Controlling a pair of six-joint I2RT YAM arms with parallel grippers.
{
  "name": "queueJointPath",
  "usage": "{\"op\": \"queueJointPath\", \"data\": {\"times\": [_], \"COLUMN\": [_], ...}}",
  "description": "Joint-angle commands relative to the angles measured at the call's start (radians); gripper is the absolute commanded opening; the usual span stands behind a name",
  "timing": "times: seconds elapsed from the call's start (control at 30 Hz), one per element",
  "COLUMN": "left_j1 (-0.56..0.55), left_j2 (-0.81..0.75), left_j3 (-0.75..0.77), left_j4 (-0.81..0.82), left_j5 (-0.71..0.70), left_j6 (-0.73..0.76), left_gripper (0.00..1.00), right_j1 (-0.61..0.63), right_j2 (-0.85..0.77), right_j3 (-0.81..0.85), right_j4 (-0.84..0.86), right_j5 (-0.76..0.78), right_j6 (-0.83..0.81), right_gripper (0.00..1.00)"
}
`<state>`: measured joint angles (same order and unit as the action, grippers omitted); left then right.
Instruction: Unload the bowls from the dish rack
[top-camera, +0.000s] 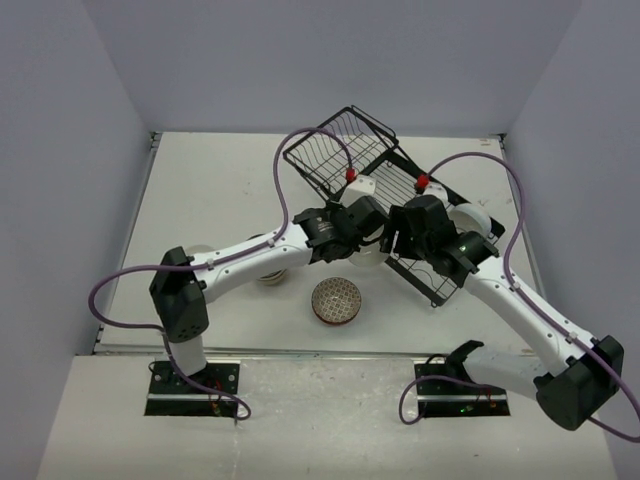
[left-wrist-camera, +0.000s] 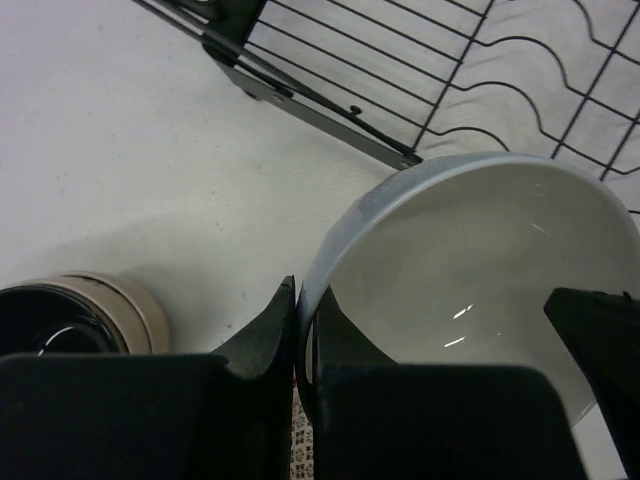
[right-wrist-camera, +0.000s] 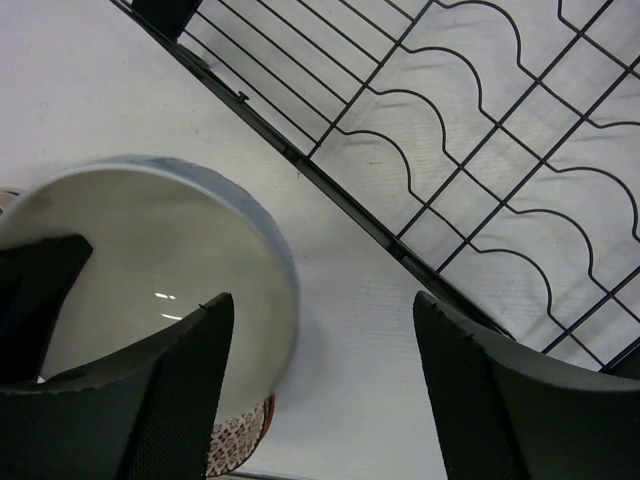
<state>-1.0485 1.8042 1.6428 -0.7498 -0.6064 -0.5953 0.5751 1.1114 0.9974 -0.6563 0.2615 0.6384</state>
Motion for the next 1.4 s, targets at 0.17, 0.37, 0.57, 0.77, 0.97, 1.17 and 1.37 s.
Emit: {"op": "queueJointPath", "data": {"times": [0.17, 0.37, 0.57, 0.77, 0.97, 1.17, 1.37], "left_j1": [0.228, 0.492, 0.854, 1.048, 1.094, 1.119, 1.122], "left_j2": [-0.406, -0.779, -0.790, -0.887, -0.893, -0.867, -0.922], "left_j3": [-0.245, -0.507, -0.639, -0.799, -0.885, -0.933, -0.965], "left_j4": [0.004, -0.005, 0.061, 0.136, 0.098, 0.138, 0.145], "left_j5": [-0.099, -0.139, 0.116, 0.263, 0.188, 0.257, 0.221], "left_j6": [-0.093, -0.150, -0.112, -0.185, -0.199, -0.207, -0.202], "left_gripper": [0.00, 0.00, 0.00, 0.00, 0.00, 0.00, 0.09], "right_j1": [-0.011, -0.023, -0.030, -0.053, -0.092, -0.093, -0.092], "right_j2": [-0.088, -0.127, -0.134, -0.142, -0.179, -0.223, -0.245], "right_j3": [0.003, -0.039, -0.063, -0.097, -0.147, -0.171, -0.197], "right_j4": [0.044, 0.060, 0.109, 0.129, 0.162, 0.178, 0.193], "right_j5": [0.055, 0.038, -0.016, -0.042, -0.105, -0.119, -0.130], "right_j6": [-0.023, -0.060, -0.088, -0.140, -0.167, -0.177, -0.177], "right_gripper": [0.87, 0.88, 0.88, 0.89, 0.89, 0.89, 0.89]}}
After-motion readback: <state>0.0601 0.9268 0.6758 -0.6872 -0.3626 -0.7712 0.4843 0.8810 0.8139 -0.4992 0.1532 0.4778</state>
